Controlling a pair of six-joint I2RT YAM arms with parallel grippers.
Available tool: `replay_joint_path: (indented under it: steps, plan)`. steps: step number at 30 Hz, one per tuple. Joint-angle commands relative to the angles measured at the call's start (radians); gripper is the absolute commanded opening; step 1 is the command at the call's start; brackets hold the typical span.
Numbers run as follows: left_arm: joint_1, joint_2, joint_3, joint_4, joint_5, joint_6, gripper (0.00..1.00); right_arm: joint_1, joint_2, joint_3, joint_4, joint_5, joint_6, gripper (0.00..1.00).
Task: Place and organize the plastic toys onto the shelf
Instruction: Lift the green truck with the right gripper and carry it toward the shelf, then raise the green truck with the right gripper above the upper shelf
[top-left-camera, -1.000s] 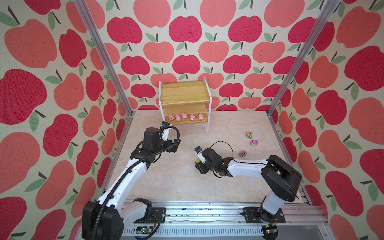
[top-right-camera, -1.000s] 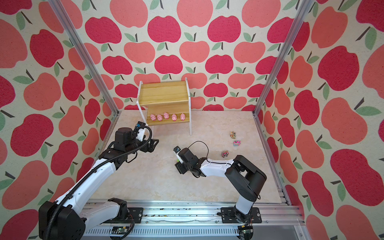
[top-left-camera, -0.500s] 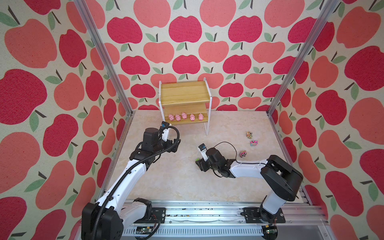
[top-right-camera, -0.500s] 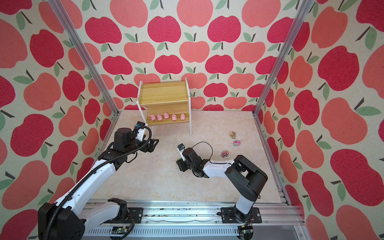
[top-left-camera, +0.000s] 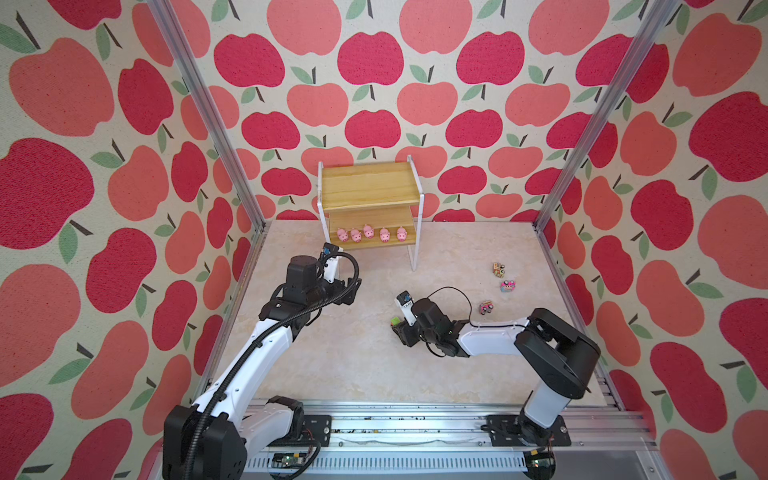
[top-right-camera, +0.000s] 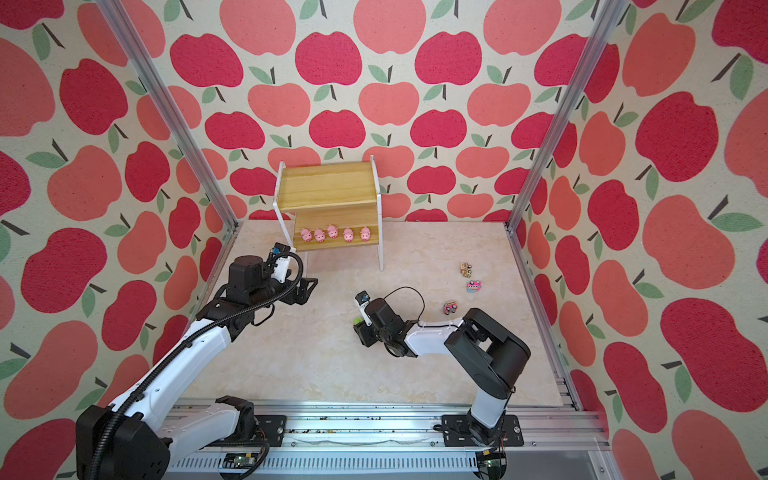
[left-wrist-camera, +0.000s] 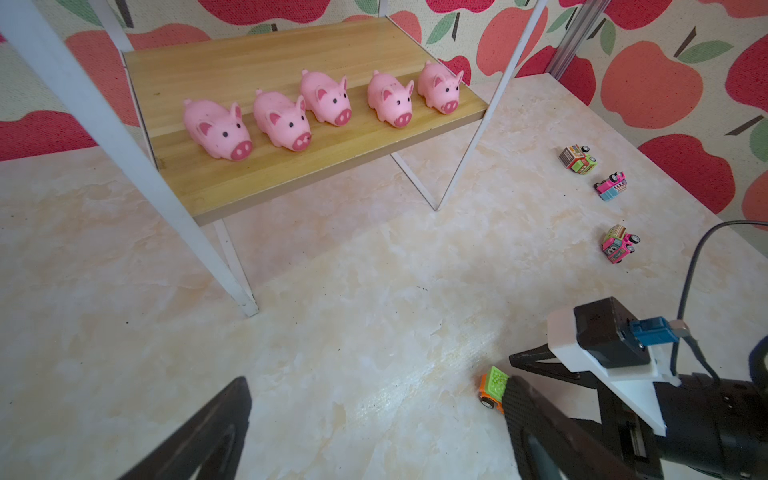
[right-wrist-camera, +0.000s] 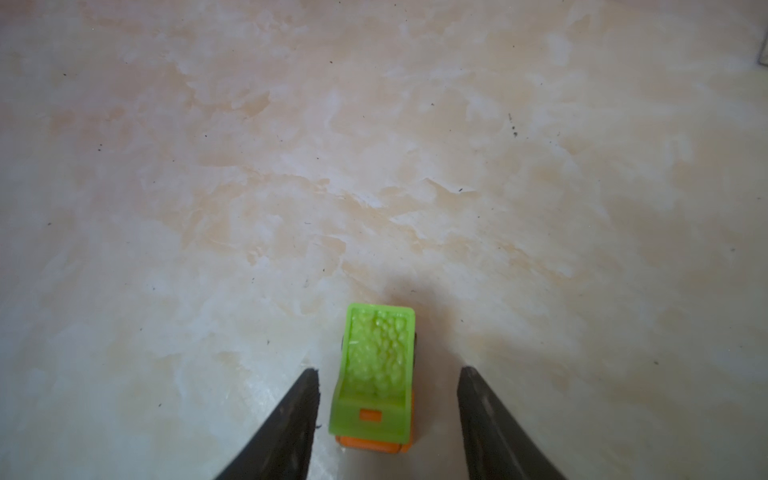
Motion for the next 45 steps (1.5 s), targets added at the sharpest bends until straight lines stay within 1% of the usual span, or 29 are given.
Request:
replay_joint_path:
  steps: [1,6,10,15,21,25,26,30,35,37,39,42,45]
  plan:
    - [-0.003,-0.009,-0.010,0.013,0.013,-0.010,0.97,-0.005,0.022,0.009,0.000,-0.017,0.009,0.53]
    - [-0.004,-0.009,-0.011,0.013,0.011,-0.008,0.97,-0.002,0.037,0.026,-0.013,-0.021,0.006,0.45]
    - [-0.003,-0.009,-0.011,0.013,0.013,-0.010,0.97,-0.002,0.040,0.030,-0.011,-0.019,0.007,0.35]
    - [-0.004,-0.010,-0.011,0.014,0.012,-0.010,0.97,0.011,0.003,0.042,-0.022,-0.011,-0.004,0.27]
    - [-0.005,-0.016,-0.011,0.016,0.010,-0.012,0.97,0.029,-0.098,0.113,-0.123,0.006,-0.047,0.25]
    - [-0.004,-0.018,-0.012,0.017,-0.005,-0.010,0.96,0.033,-0.191,0.179,-0.213,0.035,-0.066,0.25]
    - [-0.004,-0.047,-0.013,0.016,-0.008,-0.010,0.97,0.033,-0.210,0.202,-0.240,0.043,-0.069,0.25]
    - [0.000,-0.063,-0.010,0.015,-0.004,-0.010,0.97,0.034,-0.269,0.356,-0.401,0.107,-0.102,0.25]
    - [0.007,-0.094,-0.014,0.026,0.002,-0.015,0.97,0.033,-0.274,0.575,-0.588,0.195,-0.141,0.25]
    - [0.015,-0.112,-0.022,0.042,0.010,-0.023,0.97,0.025,-0.257,0.662,-0.637,0.223,-0.160,0.25]
    - [0.018,-0.117,-0.026,0.055,0.024,-0.028,0.97,0.005,-0.234,0.753,-0.675,0.221,-0.170,0.25]
    - [0.017,-0.106,-0.026,0.063,0.040,-0.035,0.97,-0.034,-0.172,0.910,-0.721,0.228,-0.176,0.25]
    - [0.005,-0.088,-0.028,0.071,0.048,-0.045,0.97,-0.083,-0.088,1.083,-0.782,0.238,-0.154,0.25]
